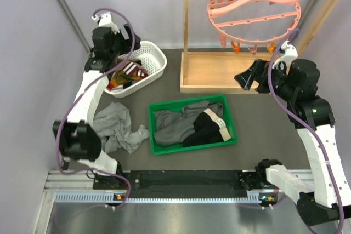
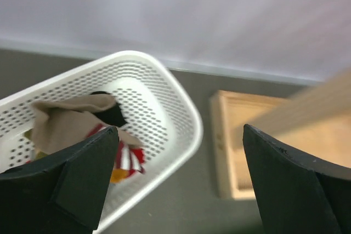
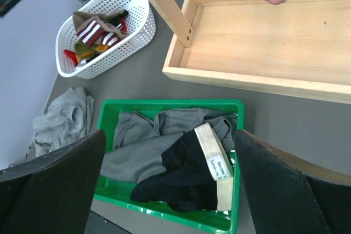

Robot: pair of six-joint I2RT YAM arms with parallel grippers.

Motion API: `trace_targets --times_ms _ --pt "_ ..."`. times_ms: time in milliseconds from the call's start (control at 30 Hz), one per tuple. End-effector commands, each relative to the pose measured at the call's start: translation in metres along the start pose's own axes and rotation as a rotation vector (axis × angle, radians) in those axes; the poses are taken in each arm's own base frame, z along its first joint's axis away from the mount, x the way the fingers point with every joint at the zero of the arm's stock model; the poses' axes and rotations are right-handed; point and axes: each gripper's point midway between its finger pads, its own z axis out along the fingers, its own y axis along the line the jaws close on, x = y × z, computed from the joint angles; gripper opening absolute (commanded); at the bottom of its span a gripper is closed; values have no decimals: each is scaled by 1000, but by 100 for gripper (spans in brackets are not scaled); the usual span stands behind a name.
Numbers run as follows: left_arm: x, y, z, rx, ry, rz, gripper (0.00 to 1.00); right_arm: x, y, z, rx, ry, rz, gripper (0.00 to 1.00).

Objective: Remove the socks clipped to the hanger

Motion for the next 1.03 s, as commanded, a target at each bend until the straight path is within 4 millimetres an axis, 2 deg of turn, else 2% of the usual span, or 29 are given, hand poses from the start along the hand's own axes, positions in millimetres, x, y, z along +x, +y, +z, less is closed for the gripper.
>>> trace_targets --times_ms 0,33,67,133,167,200,233,267,300,333,367,433,467,600,800,1000 --pt "-10 -65 -66 316 -12 -9 99 -27 10 -29 4 -120 8 99" --pt "4 -76 -78 391 30 -31 99 -26 12 -31 3 -119 15 99" --pt "-2 -87 -97 442 10 -30 99 -27 14 -35 -4 -123 16 99" --pt "16 -102 -119 535 70 -45 99 -23 16 -42 -6 -116 21 99" --pt "13 -109 -138 572 60 -45 99 -22 15 -44 -2 -118 25 99" --pt "17 -113 -148 595 67 -49 99 -20 17 -46 -12 -117 24 99" --pt "30 -112 -154 599 97 -77 99 -19 18 -51 -16 -125 28 99" --pt "25 -119 -175 642 73 -75 99 -17 19 -53 -21 -122 28 99" --pt "23 -123 -185 671 49 -78 99 -16 22 -55 -33 -122 28 99" --pt "33 -122 -191 688 64 -100 99 -15 22 -57 -37 -122 32 99" --pt "28 -127 -209 727 34 -89 99 -13 24 -59 -47 -124 32 99" --pt "33 -126 -219 738 28 -93 99 -11 27 -60 -67 -128 38 99" --pt "30 -126 -228 746 3 -84 99 -10 31 -62 -91 -125 39 99" --pt "31 -127 -241 763 -6 -85 99 -8 39 -60 -142 -127 54 99" --pt "26 -133 -255 800 4 -75 99 -12 40 -60 -148 -151 59 99" --pt "29 -130 -262 791 -3 -63 99 -6 38 -55 -153 -141 88 99"
